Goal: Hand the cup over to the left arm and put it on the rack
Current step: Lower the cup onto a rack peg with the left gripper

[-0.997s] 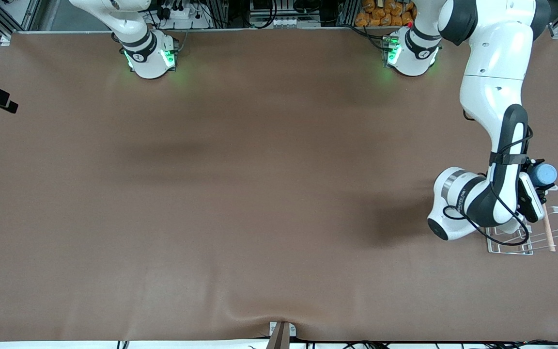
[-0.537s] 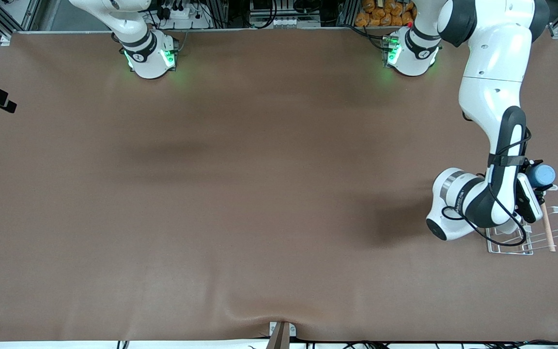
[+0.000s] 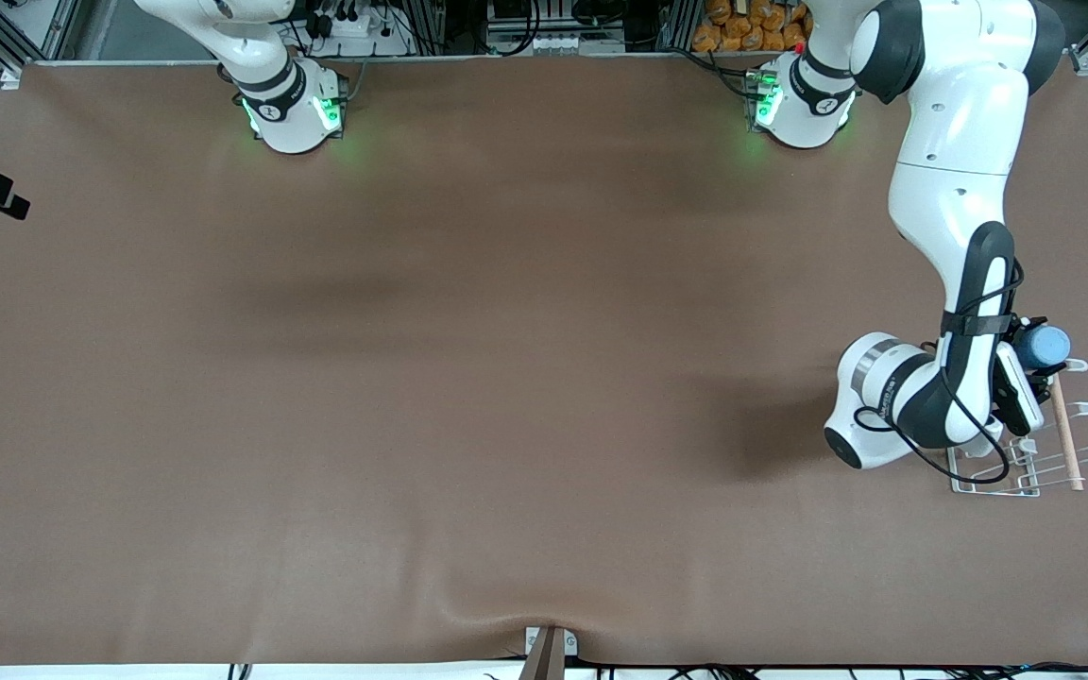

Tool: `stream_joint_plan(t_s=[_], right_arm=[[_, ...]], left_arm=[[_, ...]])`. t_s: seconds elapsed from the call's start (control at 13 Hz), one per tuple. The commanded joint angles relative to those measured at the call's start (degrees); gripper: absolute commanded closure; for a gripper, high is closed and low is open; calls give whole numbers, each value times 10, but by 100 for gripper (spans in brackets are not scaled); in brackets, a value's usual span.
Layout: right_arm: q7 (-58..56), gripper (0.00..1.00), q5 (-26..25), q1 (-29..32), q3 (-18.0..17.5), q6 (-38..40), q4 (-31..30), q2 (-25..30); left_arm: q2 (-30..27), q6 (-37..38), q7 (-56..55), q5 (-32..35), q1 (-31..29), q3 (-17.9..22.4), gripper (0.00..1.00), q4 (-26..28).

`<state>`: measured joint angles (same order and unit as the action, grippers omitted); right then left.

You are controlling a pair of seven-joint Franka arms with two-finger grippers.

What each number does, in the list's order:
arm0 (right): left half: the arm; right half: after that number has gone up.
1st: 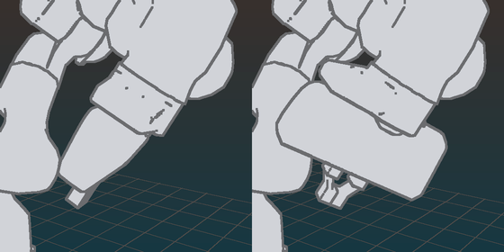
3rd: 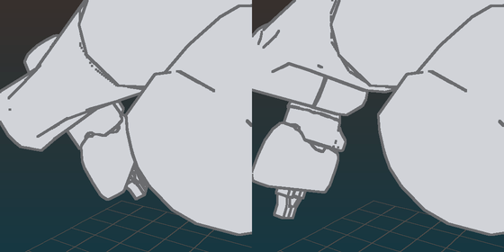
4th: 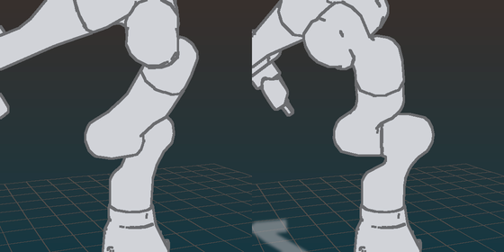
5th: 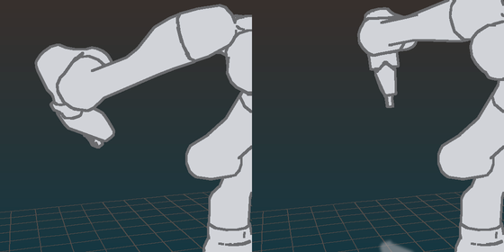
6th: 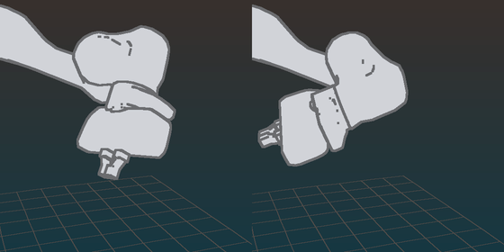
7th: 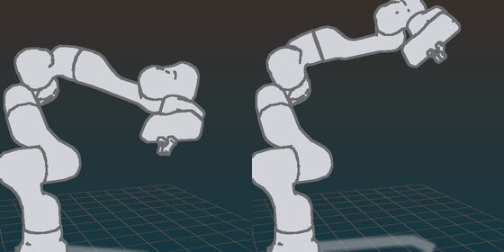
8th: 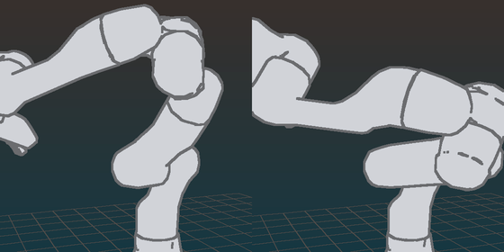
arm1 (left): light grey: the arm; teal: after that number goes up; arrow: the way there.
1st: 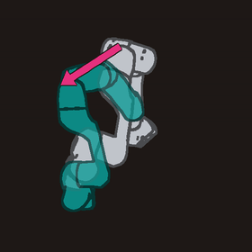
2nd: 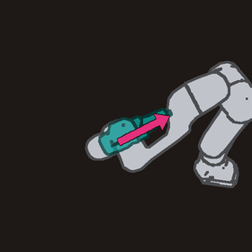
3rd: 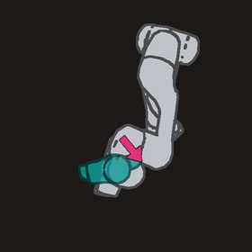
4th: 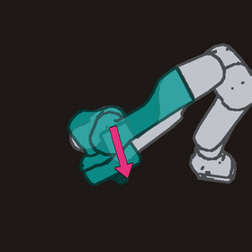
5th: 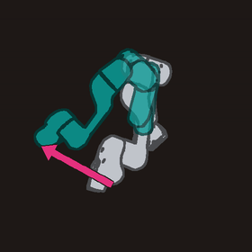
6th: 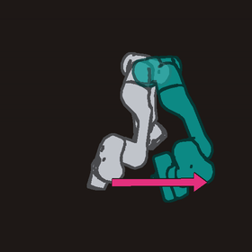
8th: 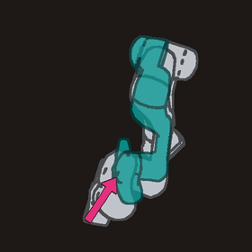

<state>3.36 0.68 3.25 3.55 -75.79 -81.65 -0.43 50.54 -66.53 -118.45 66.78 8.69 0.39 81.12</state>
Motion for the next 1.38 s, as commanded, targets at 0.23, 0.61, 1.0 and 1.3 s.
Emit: stream_joint_plan(t_s=[0.23, 0.61, 1.0, 1.3], right_arm=[[-1, 0, -11, 4, -2, 6, 2, 5], [0, 0, -11, 4, -3, 6, 2, 5], [0, 0, -12, 4, -2, 7, 3, 7], [0, 0, -12, 3, -3, 22, 4, 8]], left_arm=[[17, -9, -22, -12, -3, 1, 100, -13], [26, -14, -39, -17, -10, 1, 100, -13], [26, -14, -34, -14, -9, 2, 0, -13], [26, -13, -13, -7, -6, 5, 0, -13]])
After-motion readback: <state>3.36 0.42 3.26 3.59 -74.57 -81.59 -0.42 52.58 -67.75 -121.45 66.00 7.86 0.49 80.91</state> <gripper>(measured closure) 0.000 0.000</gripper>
